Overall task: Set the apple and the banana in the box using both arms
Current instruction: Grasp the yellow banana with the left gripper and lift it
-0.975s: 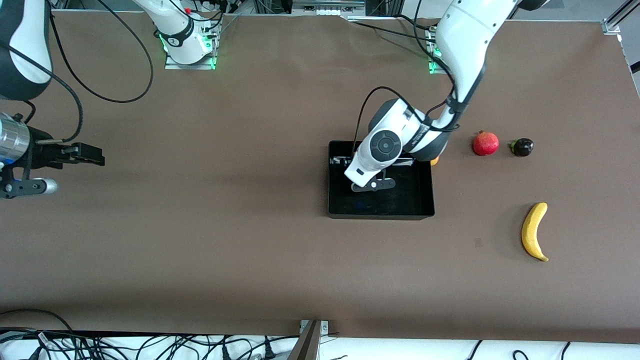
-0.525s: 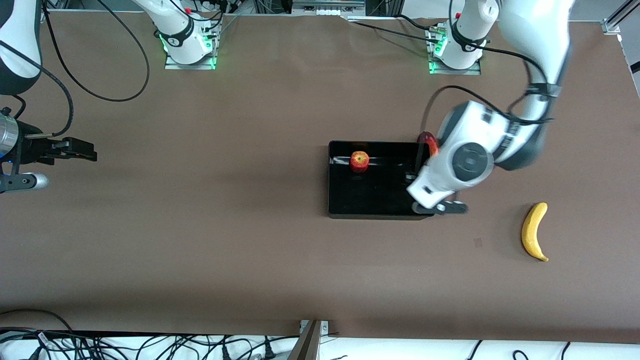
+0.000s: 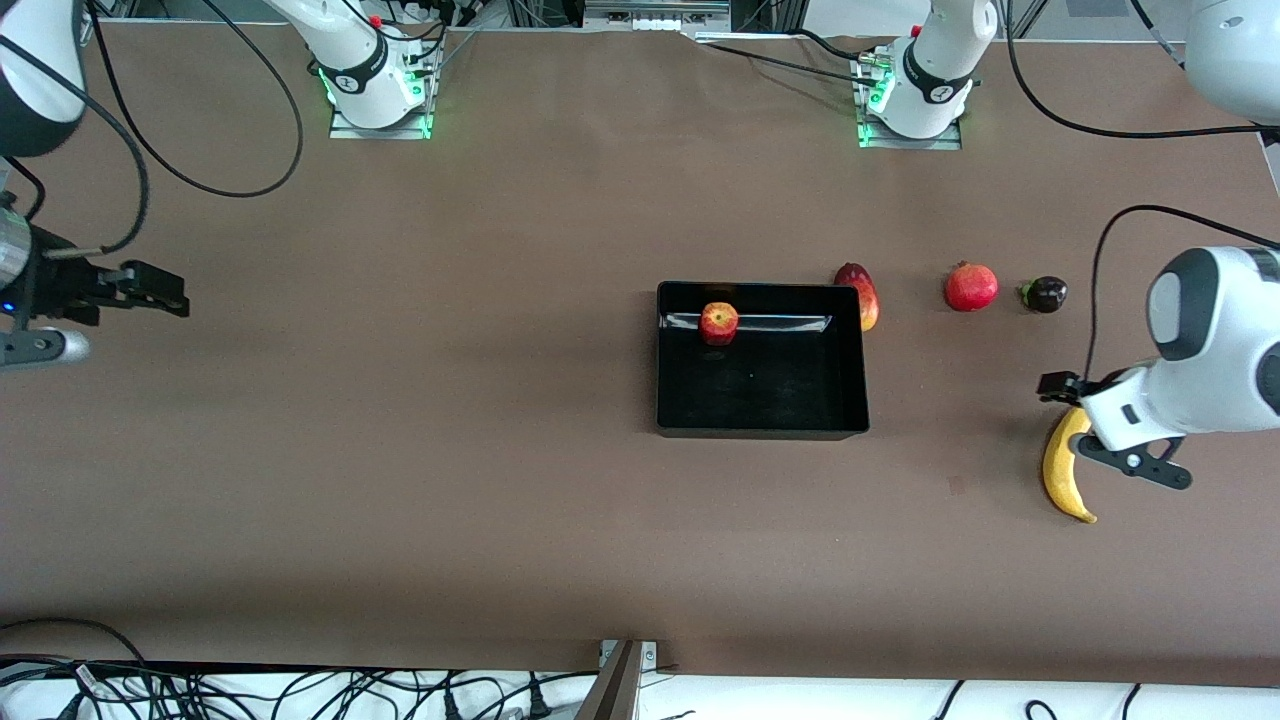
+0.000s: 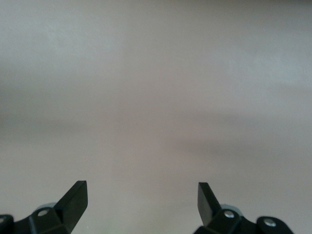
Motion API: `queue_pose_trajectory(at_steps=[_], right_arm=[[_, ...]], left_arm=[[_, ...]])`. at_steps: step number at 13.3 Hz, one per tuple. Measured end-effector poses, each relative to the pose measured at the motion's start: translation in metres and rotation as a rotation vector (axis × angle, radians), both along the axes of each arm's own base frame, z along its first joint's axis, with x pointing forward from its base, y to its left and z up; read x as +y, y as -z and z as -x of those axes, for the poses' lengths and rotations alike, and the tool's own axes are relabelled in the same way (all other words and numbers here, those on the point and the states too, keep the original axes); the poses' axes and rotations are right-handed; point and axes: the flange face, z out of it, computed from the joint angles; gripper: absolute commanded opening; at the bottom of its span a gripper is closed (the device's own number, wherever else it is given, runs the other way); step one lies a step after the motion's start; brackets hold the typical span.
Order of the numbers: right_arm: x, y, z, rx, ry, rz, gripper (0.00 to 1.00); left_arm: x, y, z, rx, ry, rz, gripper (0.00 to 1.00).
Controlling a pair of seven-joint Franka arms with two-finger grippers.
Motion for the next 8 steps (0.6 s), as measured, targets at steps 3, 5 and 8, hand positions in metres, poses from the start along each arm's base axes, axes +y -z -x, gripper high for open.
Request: queue_pose_trajectory(at_steps=[3, 5, 8], right_arm=[[-0.029, -0.003, 0.037, -0.049, 0.035, -0.017, 1.00], [-0.023, -0.002, 0.064, -0.082, 0.026, -0.017, 1.00], [-0.017, -0.017, 0.082, -0.121, 0.016, -0.014, 1.00]], left_arm=[[0.009, 0.029, -0.015, -0.068, 0.052, -0.008, 1.00], [0.031, 0.061, -0.021, -0.106, 0.080, 0.002, 1.00], [0.058, 0.097, -0.022, -0.137, 0.092, 0.013, 1.00]])
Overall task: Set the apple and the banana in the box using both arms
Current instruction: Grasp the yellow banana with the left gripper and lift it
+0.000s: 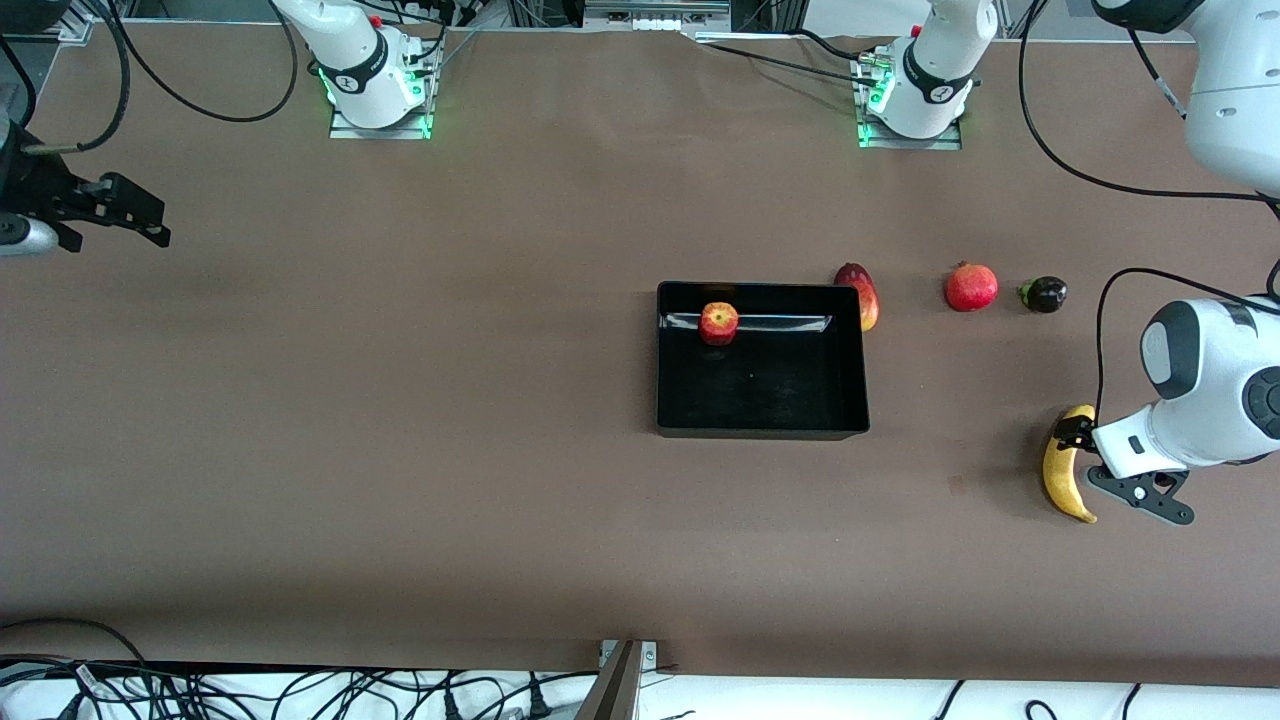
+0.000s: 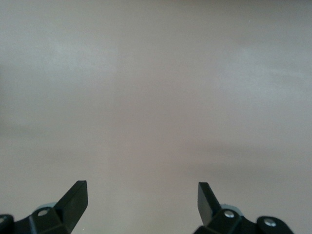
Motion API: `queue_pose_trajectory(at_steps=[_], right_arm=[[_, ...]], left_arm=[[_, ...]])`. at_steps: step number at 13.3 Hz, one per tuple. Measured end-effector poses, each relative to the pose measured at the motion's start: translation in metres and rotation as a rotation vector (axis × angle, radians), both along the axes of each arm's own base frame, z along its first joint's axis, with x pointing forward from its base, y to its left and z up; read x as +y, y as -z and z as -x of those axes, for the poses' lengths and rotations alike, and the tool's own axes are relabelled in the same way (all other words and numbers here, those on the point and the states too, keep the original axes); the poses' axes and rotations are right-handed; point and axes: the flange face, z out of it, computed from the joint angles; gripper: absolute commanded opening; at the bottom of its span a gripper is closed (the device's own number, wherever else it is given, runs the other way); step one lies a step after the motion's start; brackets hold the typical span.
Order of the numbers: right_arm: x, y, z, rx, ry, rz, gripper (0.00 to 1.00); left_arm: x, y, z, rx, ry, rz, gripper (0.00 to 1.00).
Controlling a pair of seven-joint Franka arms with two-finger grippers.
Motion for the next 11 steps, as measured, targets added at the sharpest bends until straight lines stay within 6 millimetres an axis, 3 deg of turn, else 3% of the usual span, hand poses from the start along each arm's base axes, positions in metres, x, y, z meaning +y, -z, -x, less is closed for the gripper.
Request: queue_pose_trajectory(at_steps=[5, 8, 11], right_arm=[[0.003, -0.004, -0.005, 0.021, -0.007, -0.002, 1.00], [0.001, 0.000, -0.016, 0.028, -0.001, -0.011, 1.00], [-0.001, 0.001, -0.020, 0.034, 0.002, -0.011, 1.00]], left_arm=[[0.004, 0.035, -0.001, -0.034, -0.024, 0.021, 0.98], [0.000, 0.069, 0.001, -0.059, -0.096, 0.043, 0.74], [-0.004, 0.076, 0.004, -0.055, -0.151, 0.051, 0.14]])
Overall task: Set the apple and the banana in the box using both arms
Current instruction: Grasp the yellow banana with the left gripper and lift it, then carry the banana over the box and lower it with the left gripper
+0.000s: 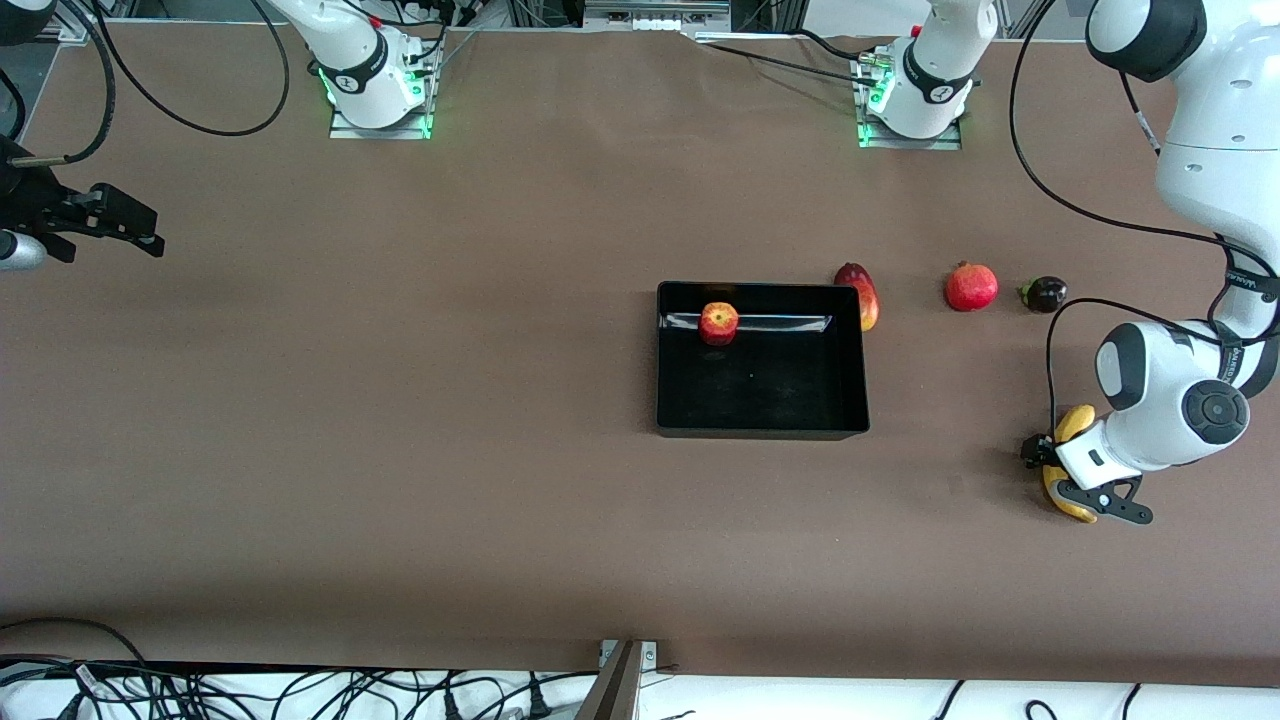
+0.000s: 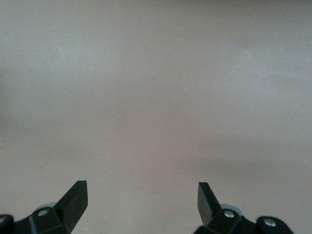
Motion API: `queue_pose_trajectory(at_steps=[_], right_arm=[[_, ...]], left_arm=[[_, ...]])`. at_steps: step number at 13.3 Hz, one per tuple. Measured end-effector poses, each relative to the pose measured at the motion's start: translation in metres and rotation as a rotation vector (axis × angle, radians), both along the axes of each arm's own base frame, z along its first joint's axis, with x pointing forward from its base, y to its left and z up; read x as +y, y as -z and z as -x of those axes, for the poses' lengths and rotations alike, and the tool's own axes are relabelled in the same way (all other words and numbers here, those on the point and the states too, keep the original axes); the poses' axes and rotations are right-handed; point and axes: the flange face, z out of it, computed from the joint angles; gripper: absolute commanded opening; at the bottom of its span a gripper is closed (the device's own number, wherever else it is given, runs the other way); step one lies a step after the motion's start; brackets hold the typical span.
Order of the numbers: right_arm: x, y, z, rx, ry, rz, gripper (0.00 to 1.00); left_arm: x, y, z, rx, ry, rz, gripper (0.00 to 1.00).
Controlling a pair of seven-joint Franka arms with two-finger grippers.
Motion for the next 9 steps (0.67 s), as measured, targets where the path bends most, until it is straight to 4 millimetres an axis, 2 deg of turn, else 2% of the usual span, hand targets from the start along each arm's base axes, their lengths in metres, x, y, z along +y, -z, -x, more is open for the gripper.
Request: queue_pose_trajectory(at_steps=[1, 6, 7, 9], right_arm=[[0.000, 0.000, 0.002, 0.018, 0.001, -0.001, 1.00], [0.000, 0.000, 0.005, 0.043, 0.001, -0.002, 1.00], [0.001, 0.000, 0.005, 0.043, -0.001, -0.002, 1.00], [0.003, 0.000, 0.005, 0.044, -0.003, -0.002, 1.00]], left_arm=[[0.000, -0.001, 0.000, -0.002, -0.010, 0.000, 0.00], [-0.002, -0.007, 0.000, 0.005, -0.054, 0.001, 0.00], [-0.010, -0.017, 0.000, 0.031, -0.065, 0.004, 0.00], [-0.052, -0.058, -0.002, 0.083, -0.113, 0.006, 0.00]])
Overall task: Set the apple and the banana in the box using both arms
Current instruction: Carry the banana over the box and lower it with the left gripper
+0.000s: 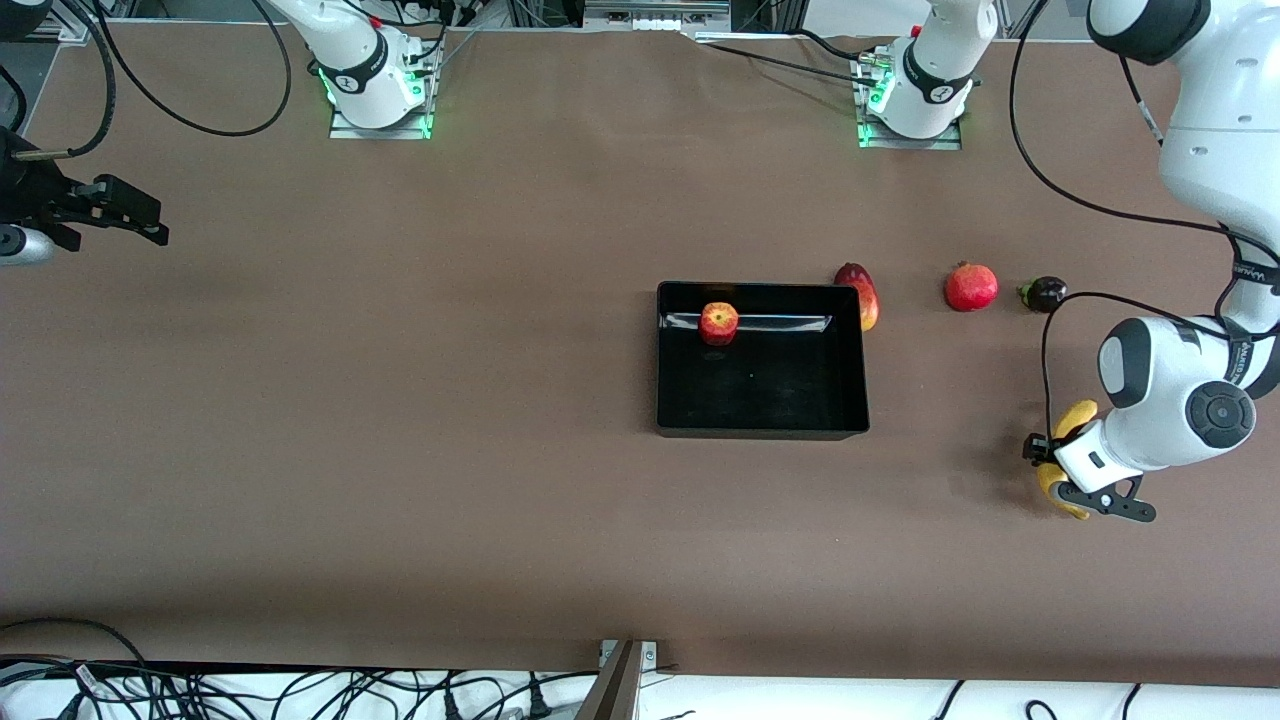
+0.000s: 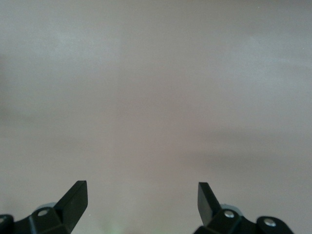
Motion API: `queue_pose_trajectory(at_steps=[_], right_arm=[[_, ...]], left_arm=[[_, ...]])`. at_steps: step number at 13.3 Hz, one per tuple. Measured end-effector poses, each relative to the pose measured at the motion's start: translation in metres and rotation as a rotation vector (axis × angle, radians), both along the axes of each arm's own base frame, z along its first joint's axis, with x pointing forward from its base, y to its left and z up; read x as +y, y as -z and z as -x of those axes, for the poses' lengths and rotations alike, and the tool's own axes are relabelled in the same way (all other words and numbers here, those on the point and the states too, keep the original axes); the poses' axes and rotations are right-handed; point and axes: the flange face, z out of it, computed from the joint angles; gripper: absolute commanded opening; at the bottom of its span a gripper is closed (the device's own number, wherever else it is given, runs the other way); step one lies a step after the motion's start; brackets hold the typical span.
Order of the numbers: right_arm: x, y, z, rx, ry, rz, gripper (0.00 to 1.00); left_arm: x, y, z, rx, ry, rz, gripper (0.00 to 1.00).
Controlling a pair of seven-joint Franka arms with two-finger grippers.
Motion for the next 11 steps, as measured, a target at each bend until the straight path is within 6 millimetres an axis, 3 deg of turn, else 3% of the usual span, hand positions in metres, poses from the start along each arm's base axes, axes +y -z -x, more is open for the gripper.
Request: queue_pose_trajectory(at_steps=[2, 4, 6, 11], right_arm=[[0.000, 0.000, 0.000, 0.000, 0.000, 0.000, 1.00], [0.000, 0.000, 0.000, 0.001, 0.001, 0.000, 1.00], [-0.001, 0.001, 0.000, 0.001, 0.002, 0.000, 1.00], [0.000, 0.009, -0.005, 0.010, 0.000, -0.001, 1.00]], left_arm=[[-0.066, -0.049, 0.000, 0.022, -0.090, 0.017, 0.00], [-0.133, -0.082, 0.006, 0.026, -0.164, 0.068, 0.00], [-0.181, -0.089, 0.013, 0.037, -0.230, 0.074, 0.00], [-0.279, -0.081, 0.042, 0.077, -0.332, 0.057, 0.00]])
